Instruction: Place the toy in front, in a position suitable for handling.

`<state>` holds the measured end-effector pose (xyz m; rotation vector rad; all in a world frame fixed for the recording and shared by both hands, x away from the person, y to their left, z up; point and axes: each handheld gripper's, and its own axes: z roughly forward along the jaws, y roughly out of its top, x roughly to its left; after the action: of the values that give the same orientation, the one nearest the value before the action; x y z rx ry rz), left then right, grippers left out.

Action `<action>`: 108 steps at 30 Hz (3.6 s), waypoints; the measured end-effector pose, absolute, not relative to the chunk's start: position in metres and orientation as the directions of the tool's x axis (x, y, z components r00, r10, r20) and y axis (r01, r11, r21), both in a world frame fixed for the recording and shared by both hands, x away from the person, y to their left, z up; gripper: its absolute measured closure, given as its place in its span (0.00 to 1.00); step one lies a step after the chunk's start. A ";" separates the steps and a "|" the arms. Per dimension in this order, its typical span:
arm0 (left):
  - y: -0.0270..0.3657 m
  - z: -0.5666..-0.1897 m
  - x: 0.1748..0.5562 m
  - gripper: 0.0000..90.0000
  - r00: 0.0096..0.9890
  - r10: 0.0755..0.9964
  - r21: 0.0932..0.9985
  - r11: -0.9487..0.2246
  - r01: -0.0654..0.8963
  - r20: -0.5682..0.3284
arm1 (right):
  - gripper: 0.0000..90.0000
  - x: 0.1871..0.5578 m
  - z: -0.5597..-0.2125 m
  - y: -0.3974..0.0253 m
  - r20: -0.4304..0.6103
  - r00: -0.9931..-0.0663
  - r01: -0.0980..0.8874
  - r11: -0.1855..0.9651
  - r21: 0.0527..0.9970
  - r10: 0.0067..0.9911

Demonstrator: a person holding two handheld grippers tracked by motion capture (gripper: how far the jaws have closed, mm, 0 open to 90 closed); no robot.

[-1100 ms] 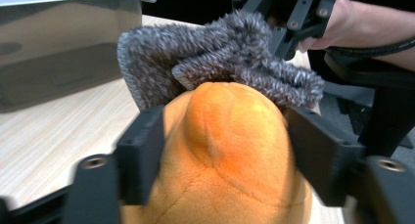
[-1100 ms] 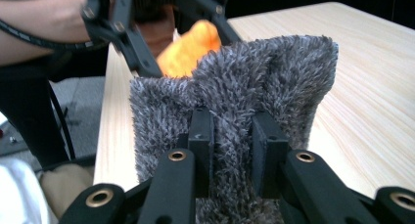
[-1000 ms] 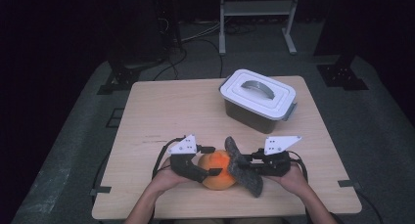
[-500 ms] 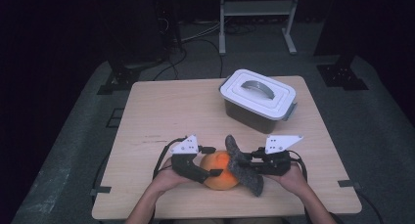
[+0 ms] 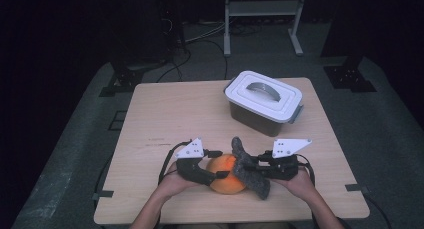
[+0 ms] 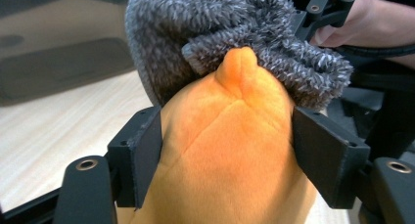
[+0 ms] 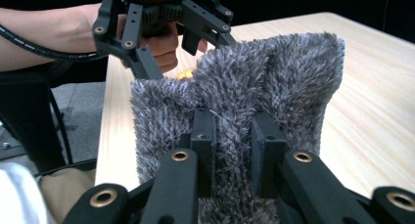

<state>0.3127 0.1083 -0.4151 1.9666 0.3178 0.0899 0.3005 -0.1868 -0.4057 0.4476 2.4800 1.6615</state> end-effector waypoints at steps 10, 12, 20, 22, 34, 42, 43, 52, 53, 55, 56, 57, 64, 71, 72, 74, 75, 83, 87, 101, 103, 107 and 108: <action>0.109 -0.399 0.306 0.54 0.959 0.285 0.920 -0.377 0.109 0.003 | 0.82 0.299 -0.394 -0.186 0.040 -0.944 0.148 0.312 0.938 0.328; 0.111 -0.401 0.308 0.54 0.954 0.300 0.916 -0.383 0.117 0.003 | 0.83 0.302 -0.401 -0.185 0.051 -0.940 0.174 0.346 0.922 0.337; 0.108 -0.412 0.311 0.47 0.951 0.309 0.916 -0.372 0.150 -0.031 | 0.83 0.301 -0.402 -0.182 0.058 -0.938 0.181 0.341 0.923 0.341; 0.105 -0.413 0.310 0.47 0.952 0.304 0.914 -0.378 0.146 -0.026 | 0.83 0.298 -0.396 -0.179 0.054 -0.942 0.165 0.317 0.934 0.332; 0.123 -0.411 0.318 0.32 0.940 0.326 0.892 -0.391 0.228 -0.098 | 0.83 0.305 -0.418 -0.181 0.082 -0.932 0.228 0.396 0.890 0.352; 0.110 -0.411 0.313 0.38 0.952 0.301 0.894 -0.411 0.179 -0.053 | 0.83 0.297 -0.397 -0.180 0.036 -0.932 0.164 0.331 0.929 0.361; 0.110 -0.411 0.313 0.36 0.952 0.301 0.894 -0.411 0.179 -0.053 | 0.83 0.297 -0.397 -0.180 0.036 -0.932 0.164 0.331 0.929 0.361; 0.126 -0.420 0.323 0.24 0.937 0.326 0.883 -0.392 0.256 -0.127 | 0.83 0.303 -0.413 -0.193 0.066 -0.924 0.222 0.388 0.894 0.377; 0.126 -0.420 0.323 0.29 0.937 0.326 0.883 -0.392 0.256 -0.127 | 0.83 0.303 -0.413 -0.193 0.066 -0.924 0.222 0.388 0.894 0.377; 0.121 -0.418 0.319 0.33 0.934 0.341 0.881 -0.403 0.248 -0.107 | 0.83 0.302 -0.406 -0.200 0.067 -0.918 0.219 0.359 0.907 0.390; 0.119 -0.417 0.318 0.33 0.938 0.329 0.882 -0.403 0.243 -0.108 | 0.83 0.301 -0.401 -0.200 0.069 -0.920 0.209 0.335 0.919 0.385; 0.116 -0.416 0.315 0.34 0.949 0.299 0.883 -0.414 0.222 -0.099 | 0.83 0.300 -0.399 -0.199 0.066 -0.923 0.201 0.328 0.923 0.380; 0.120 -0.414 0.317 0.24 0.951 0.288 0.887 -0.404 0.224 -0.109 | 0.83 0.298 -0.406 -0.188 0.052 -0.946 0.186 0.409 0.894 0.319; 0.120 -0.420 0.321 0.21 0.954 0.250 0.876 -0.408 0.257 -0.163 | 0.83 0.300 -0.411 -0.198 0.083 -0.954 0.204 0.424 0.882 0.287; 0.120 -0.419 0.320 0.24 0.958 0.234 0.874 -0.413 0.255 -0.169 | 0.83 0.302 -0.412 -0.200 0.082 -0.951 0.209 0.426 0.880 0.297; 0.123 -0.418 0.319 0.28 0.963 0.197 0.874 -0.416 0.250 -0.182 | 0.83 0.304 -0.412 -0.204 0.075 -0.944 0.215 0.428 0.878 0.320; 0.123 -0.418 0.319 0.30 0.963 0.197 0.874 -0.416 0.250 -0.182 | 0.83 0.304 -0.412 -0.204 0.075 -0.944 0.215 0.428 0.878 0.320; 0.128 -0.423 0.325 0.20 0.954 0.227 0.869 -0.410 0.276 -0.195 | 0.82 0.308 -0.415 -0.211 0.099 -0.941 0.235 0.417 0.878 0.322; 0.126 -0.431 0.328 0.24 0.942 0.195 0.856 -0.397 0.331 -0.274 | 0.82 0.309 -0.416 -0.212 0.111 -0.941 0.243 0.411 0.878 0.319; 0.122 -0.405 0.313 0.54 0.957 0.291 0.895 -0.422 0.145 -0.018 | 0.85 0.301 -0.401 -0.181 0.010 -0.945 0.153 0.415 0.897 0.327; 0.123 -0.407 0.314 0.52 0.959 0.279 0.899 -0.408 0.156 -0.039 | 0.85 0.303 -0.405 -0.180 0.015 -0.947 0.158 0.426 0.891 0.321; 0.124 -0.407 0.316 0.39 0.958 0.280 0.908 -0.380 0.175 -0.067 | 0.85 0.305 -0.407 -0.187 0.035 -0.945 0.181 0.433 0.883 0.324; 0.124 -0.410 0.318 0.29 0.952 0.294 0.902 -0.383 0.198 -0.084 | 0.85 0.305 -0.411 -0.192 0.049 -0.945 0.195 0.439 0.877 0.323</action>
<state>0.3182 0.1235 -0.4096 1.9781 0.3522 0.1069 0.3051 -0.1919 -0.4109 0.4625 2.5555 1.5322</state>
